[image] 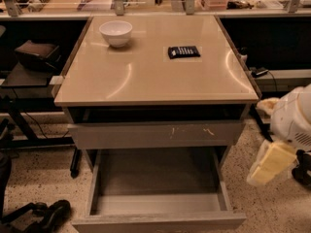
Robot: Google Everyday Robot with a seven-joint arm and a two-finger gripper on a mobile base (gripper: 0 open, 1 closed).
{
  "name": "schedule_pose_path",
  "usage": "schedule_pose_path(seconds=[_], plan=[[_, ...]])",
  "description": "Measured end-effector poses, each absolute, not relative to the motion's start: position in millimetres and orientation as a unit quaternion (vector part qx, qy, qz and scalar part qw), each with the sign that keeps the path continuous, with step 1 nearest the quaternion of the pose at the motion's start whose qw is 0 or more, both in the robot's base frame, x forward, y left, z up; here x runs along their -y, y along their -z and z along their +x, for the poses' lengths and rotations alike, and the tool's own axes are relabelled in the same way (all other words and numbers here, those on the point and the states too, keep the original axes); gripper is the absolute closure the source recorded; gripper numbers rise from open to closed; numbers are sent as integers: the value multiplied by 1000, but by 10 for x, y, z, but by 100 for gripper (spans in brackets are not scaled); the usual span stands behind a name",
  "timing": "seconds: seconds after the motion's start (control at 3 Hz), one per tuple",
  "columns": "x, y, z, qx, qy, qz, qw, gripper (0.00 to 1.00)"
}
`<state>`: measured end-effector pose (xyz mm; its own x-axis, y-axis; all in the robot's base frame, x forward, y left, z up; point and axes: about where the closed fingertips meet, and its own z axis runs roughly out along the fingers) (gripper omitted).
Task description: Close middle drawer
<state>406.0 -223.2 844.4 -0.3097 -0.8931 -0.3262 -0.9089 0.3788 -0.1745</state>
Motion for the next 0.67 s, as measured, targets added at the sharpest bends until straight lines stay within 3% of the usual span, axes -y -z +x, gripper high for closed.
schedule_pose_path(seconds=[0.33, 0.67], plan=[[2330, -7720, 3779, -826, -46, -541, 150, 0], [2330, -7721, 3779, -826, -46, -541, 150, 0]])
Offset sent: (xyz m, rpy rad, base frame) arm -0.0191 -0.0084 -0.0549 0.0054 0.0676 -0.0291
